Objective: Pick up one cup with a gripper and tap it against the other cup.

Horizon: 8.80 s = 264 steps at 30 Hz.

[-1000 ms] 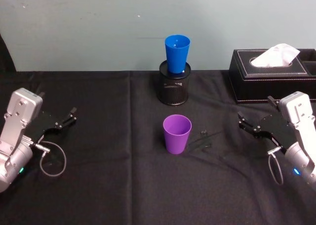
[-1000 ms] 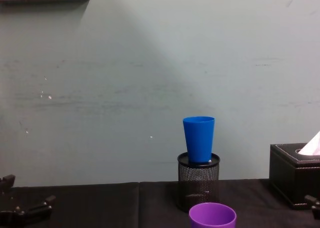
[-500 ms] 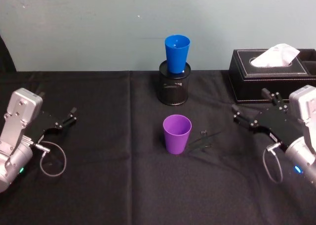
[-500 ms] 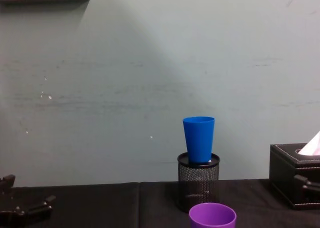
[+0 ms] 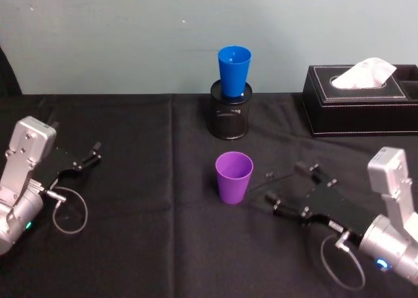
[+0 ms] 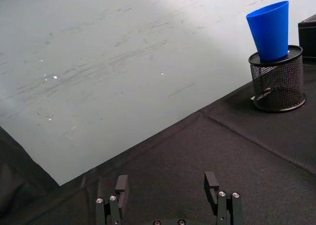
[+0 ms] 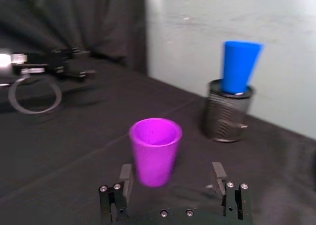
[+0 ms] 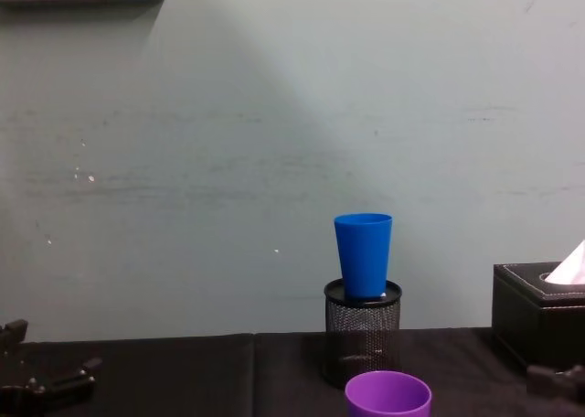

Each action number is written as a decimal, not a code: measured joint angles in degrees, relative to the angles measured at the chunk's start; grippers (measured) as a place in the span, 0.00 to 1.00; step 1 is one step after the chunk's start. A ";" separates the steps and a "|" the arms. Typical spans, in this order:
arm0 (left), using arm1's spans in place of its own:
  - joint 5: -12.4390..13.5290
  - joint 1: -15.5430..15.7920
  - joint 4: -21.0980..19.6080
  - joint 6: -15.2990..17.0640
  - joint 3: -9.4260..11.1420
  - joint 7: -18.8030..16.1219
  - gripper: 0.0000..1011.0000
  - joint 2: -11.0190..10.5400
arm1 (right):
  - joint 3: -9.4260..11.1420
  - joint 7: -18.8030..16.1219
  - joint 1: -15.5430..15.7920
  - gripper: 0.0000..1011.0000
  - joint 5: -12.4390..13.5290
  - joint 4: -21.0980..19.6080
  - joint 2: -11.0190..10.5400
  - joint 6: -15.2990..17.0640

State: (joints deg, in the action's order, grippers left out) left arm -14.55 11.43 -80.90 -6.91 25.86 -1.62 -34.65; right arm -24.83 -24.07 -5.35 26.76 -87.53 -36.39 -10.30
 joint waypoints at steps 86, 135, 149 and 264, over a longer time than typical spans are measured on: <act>0.00 0.00 0.00 0.00 0.00 0.00 0.99 0.00 | -2.53 -11.55 -16.27 0.72 -5.05 22.77 16.60 0.32; 0.00 0.00 0.00 0.00 0.00 0.00 0.99 0.00 | -2.77 -8.03 -20.77 0.72 -0.07 5.56 10.80 15.54; 0.00 0.00 0.00 0.00 0.00 0.00 0.99 0.00 | -2.73 -8.11 -20.69 0.72 -0.11 5.71 10.86 15.53; 0.00 0.00 0.00 0.00 0.00 0.00 0.99 0.00 | -2.70 -8.27 -20.64 0.72 -0.16 5.80 10.86 15.49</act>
State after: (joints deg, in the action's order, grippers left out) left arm -14.55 11.43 -80.90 -6.91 25.86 -1.62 -34.65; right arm -27.53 -32.34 -25.99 26.61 -81.73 -25.52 5.19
